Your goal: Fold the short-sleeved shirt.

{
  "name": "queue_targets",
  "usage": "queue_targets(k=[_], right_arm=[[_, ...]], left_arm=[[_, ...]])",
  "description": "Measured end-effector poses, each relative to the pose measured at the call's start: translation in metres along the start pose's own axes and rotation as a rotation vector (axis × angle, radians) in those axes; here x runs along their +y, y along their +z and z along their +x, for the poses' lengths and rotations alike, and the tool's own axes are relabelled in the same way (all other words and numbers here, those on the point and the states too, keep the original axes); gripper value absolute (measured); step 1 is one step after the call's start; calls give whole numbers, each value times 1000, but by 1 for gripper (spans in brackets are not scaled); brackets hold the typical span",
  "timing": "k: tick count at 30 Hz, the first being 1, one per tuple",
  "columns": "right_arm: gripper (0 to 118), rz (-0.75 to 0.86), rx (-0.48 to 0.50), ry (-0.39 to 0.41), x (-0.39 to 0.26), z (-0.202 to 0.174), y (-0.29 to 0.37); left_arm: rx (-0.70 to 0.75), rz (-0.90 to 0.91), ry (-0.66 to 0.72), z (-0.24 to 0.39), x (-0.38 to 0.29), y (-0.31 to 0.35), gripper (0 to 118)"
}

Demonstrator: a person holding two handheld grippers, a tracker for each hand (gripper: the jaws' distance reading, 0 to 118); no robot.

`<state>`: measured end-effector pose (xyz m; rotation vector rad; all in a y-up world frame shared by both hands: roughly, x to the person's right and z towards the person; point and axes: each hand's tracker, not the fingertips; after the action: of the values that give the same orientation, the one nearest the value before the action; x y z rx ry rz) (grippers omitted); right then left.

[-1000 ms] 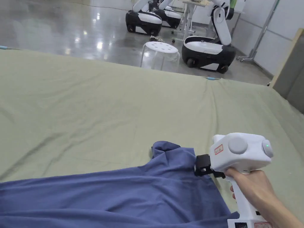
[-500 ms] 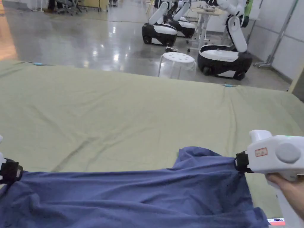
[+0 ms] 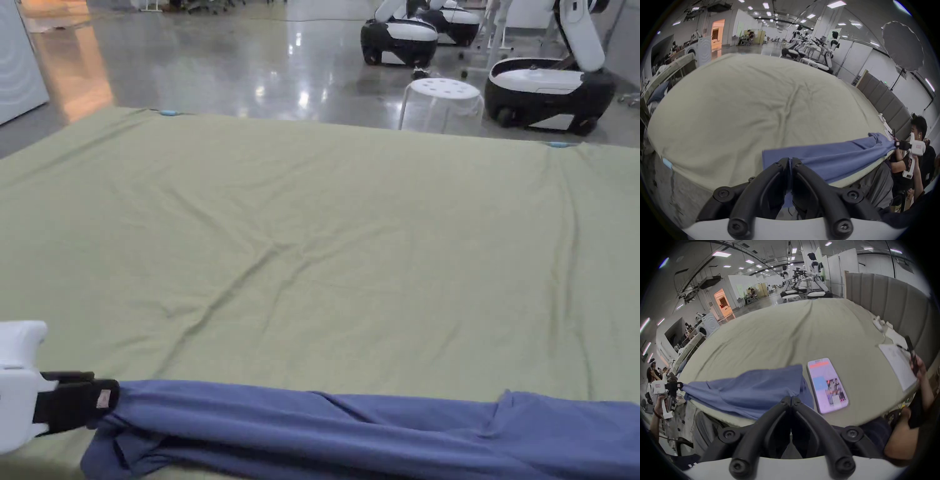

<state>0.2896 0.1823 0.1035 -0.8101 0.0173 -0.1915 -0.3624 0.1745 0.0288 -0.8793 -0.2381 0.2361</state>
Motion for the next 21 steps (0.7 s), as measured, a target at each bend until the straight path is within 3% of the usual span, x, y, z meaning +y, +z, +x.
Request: queue_targets(k=[5, 6, 7, 8, 9, 13, 16, 21], right_arm=[[1, -31, -4, -34, -30, 5, -33], [8, -28, -8, -31, -34, 7, -36], [27, -33, -15, -32, -35, 8, -36], [58, -29, -14, -41, -36, 11, -33], [94, -26, -11, -48, -30, 11, -26], [95, 103, -28, -33, -13, 2, 10], [95, 265, -44, 35, -3, -28, 43], [95, 516, -12, 230, -2, -95, 75]], left_arm=[[1, 19, 4, 1, -24, -20, 6], [-3, 26, 9, 3, -26, -20, 14], [-2, 57, 18, 1, -24, -16, 30], [7, 113, -6, 5, -25, -10, 51], [38, 157, -46, 12, -26, 0, 63], [72, 437, -267, 48, -35, 57, 63], [127, 629, -343, 86, -40, 95, 63], [173, 796, -433, 143, -51, 120, 63]])
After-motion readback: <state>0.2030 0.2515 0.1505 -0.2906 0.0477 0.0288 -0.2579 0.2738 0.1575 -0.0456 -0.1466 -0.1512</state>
